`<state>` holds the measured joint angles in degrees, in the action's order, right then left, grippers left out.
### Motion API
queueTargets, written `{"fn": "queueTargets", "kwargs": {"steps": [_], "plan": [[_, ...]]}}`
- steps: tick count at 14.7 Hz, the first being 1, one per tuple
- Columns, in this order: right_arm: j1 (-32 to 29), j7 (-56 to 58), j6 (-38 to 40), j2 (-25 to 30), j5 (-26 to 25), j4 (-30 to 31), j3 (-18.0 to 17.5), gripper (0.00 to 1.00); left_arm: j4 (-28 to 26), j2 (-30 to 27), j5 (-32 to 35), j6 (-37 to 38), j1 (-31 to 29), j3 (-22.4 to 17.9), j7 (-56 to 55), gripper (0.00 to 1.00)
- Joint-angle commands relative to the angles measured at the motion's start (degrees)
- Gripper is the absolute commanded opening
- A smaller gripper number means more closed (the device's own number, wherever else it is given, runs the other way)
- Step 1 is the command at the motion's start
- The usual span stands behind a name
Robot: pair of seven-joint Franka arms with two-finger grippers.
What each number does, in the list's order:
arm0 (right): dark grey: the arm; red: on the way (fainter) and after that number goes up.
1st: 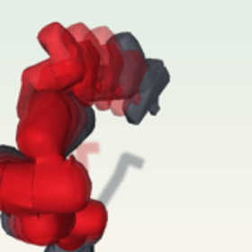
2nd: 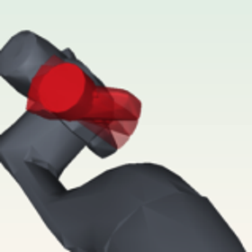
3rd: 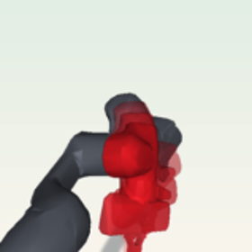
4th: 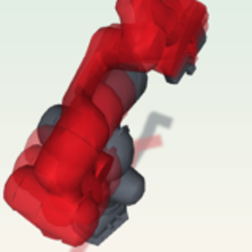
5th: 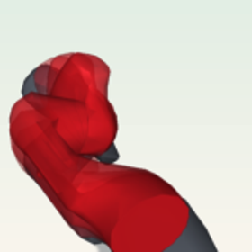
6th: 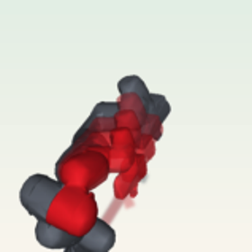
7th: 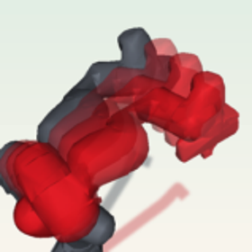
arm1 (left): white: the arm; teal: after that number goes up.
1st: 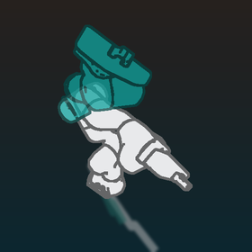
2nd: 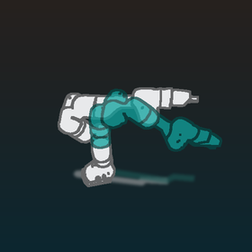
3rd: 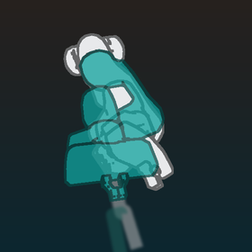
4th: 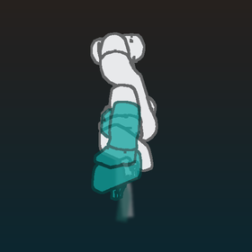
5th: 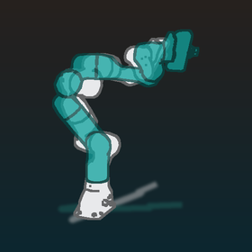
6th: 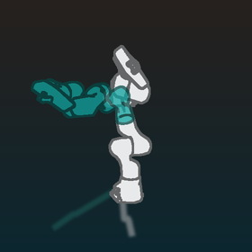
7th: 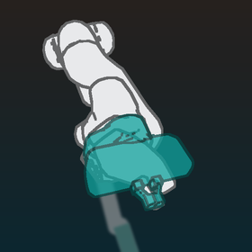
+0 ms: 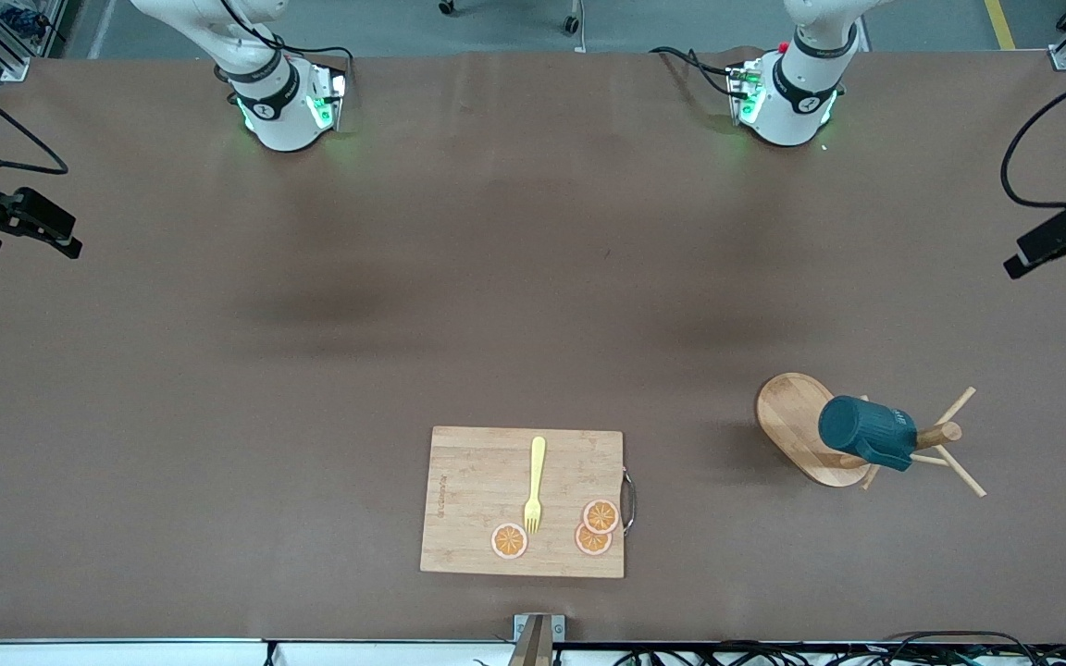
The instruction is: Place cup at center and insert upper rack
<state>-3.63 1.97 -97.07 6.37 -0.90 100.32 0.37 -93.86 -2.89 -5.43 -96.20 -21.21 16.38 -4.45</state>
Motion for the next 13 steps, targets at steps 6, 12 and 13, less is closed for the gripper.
{"fn": "queueTargets", "kwargs": {"steps": [6, 12, 13], "plan": [[0.03, 0.32, -0.14, 0.57, -0.59, 0.32, -0.01, 1.00, 2.01, 0.60, 0.86, -1.09, 16.61, -9.59, -0.39, 1.00], [0.03, 0.32, -0.05, 0.57, -0.59, 0.32, -0.01, 1.00, 3.42, 2.72, 0.95, -1.27, 21.64, -11.90, -1.97, 1.00], [0.03, 0.32, -0.05, 0.57, -0.59, 0.32, -0.01, 1.00, 3.42, 2.72, 0.95, -1.27, 21.65, -11.90, -1.97, 1.00]]}}
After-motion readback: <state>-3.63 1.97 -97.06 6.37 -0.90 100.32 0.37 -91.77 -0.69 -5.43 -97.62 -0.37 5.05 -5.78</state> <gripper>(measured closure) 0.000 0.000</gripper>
